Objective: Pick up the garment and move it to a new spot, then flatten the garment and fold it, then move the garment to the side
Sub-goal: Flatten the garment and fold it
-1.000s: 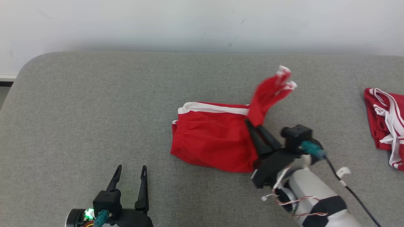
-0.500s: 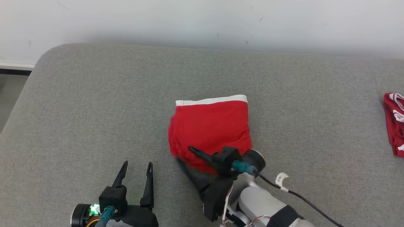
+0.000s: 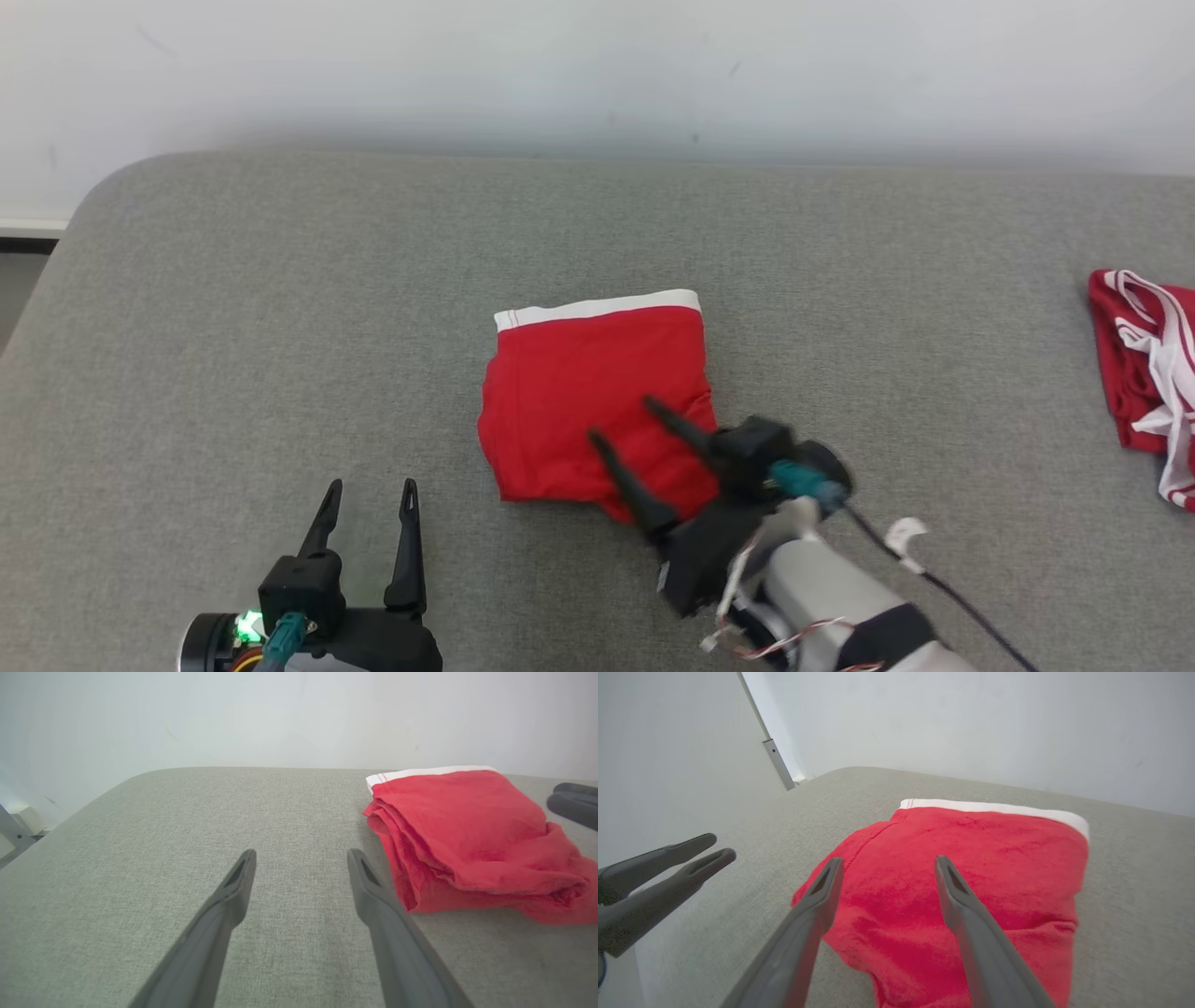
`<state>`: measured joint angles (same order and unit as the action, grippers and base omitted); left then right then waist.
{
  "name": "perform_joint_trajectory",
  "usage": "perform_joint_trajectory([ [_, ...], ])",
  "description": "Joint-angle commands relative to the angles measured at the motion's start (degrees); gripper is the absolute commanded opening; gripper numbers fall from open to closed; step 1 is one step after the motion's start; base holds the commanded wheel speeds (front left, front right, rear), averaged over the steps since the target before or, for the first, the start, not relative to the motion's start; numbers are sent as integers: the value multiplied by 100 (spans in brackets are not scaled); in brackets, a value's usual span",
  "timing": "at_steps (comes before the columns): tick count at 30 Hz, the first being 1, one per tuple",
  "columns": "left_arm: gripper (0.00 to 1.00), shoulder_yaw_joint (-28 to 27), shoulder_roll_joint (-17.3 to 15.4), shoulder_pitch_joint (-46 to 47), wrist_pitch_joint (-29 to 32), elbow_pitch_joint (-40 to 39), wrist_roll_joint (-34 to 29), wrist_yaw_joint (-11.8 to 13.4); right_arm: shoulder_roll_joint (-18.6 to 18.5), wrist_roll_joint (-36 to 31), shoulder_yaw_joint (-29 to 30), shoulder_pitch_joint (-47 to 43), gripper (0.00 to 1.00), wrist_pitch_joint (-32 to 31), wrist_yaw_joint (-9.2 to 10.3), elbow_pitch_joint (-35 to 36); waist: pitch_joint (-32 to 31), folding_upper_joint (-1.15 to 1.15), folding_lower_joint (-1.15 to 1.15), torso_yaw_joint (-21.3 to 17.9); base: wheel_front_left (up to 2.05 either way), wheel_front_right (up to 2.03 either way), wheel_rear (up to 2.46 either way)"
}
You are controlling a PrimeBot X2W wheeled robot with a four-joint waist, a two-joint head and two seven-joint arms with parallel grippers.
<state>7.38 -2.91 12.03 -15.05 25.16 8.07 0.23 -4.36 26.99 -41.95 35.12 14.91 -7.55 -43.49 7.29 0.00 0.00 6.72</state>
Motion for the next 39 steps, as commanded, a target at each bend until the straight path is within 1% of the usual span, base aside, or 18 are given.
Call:
perform_joint_trajectory([
  [1,100,-36,3,-49,-15,-43,-68,-13,-107,-193,384,-150,100,27,17,149,-44,0,0,-99,0,0,0],
  [5,100,-146,2,-133,-15,-95,-78,-15,-273,-688,1542,-707,100,27,17,511,-65,0,0,-230,0,0,0],
  [6,100,-146,2,-133,-15,-95,-78,-15,-273,-688,1542,-707,100,27,17,511,-65,0,0,-230,0,0,0],
  [9,100,-225,2,-166,-15,-135,-107,-39,-255,-1030,2283,-1127,100,28,17,790,-83,0,0,-311,0,0,0],
  [15,100,-410,2,-281,-15,-197,-175,-67,-152,-1475,3387,-1815,100,29,17,1212,-145,0,0,-430,0,0,0],
  [16,100,-469,1,-314,-15,-216,-185,-80,-99,-1543,3648,-1999,100,29,17,1284,-182,0,0,-460,0,0,0],
  [19,100,-550,1,-386,-15,-250,-205,-108,-41,-1628,3906,-2232,100,29,17,1428,-251,0,0,-495,0,0,0],
  [24,100,-682,3,-567,-15,-334,-237,-148,47,-1705,4128,-2517,100,29,17,1639,-379,0,0,-541,0,0,0],
  [32,100,-863,2,-964,-15,-424,-306,-181,122,-1764,4148,-2810,100,30,17,1820,-676,0,0,-575,0,0,0],
  [39,100,-894,2,-1145,-15,-472,-249,-172,144,-1787,4096,-2939,100,30,17,1895,-813,0,0,-586,0,0,0],
])
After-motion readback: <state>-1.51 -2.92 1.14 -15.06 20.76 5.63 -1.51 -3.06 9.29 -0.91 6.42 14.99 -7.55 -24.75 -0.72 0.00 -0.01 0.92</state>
